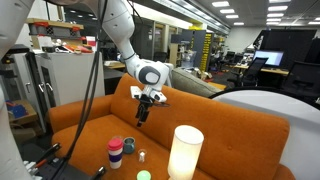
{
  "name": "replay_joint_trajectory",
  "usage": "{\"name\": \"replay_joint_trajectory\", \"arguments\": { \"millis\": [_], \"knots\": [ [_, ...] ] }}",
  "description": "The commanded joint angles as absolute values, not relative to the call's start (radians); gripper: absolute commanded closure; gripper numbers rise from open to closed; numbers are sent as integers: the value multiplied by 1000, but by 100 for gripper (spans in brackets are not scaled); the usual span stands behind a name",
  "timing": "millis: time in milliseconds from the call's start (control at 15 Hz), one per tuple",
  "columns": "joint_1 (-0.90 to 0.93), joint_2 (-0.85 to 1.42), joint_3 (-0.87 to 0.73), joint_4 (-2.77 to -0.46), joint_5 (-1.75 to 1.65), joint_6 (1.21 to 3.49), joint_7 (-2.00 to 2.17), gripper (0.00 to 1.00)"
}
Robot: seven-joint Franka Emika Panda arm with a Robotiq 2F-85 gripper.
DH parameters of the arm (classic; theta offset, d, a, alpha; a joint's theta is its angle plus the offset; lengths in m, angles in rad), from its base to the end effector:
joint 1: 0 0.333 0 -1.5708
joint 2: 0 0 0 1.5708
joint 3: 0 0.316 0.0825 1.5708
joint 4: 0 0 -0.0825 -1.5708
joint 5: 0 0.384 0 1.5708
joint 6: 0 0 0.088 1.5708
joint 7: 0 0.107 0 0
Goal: Take the green lid from the couch and put it on the clear bottle
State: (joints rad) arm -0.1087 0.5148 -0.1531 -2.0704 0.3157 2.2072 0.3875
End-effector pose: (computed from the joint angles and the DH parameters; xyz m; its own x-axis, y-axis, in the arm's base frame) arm 0.5283 -0.1334 0.1563 0.5840 -0.7208 -0.3733 -0.7627 -0.6447 0.0514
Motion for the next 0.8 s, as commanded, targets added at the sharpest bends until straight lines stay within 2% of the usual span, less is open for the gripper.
{"name": "replay_joint_trajectory", "arguments": {
  "millis": [0, 333, 400, 733],
  "knots": [
    [-159, 631, -134, -2022, 434, 2276, 412, 0],
    [-175, 872, -154, -1911, 471, 2307, 489, 0],
    [-177, 820, -151, -1970, 462, 2318, 450, 0],
    [-176, 840, -151, -1947, 461, 2317, 455, 0]
  ]
}}
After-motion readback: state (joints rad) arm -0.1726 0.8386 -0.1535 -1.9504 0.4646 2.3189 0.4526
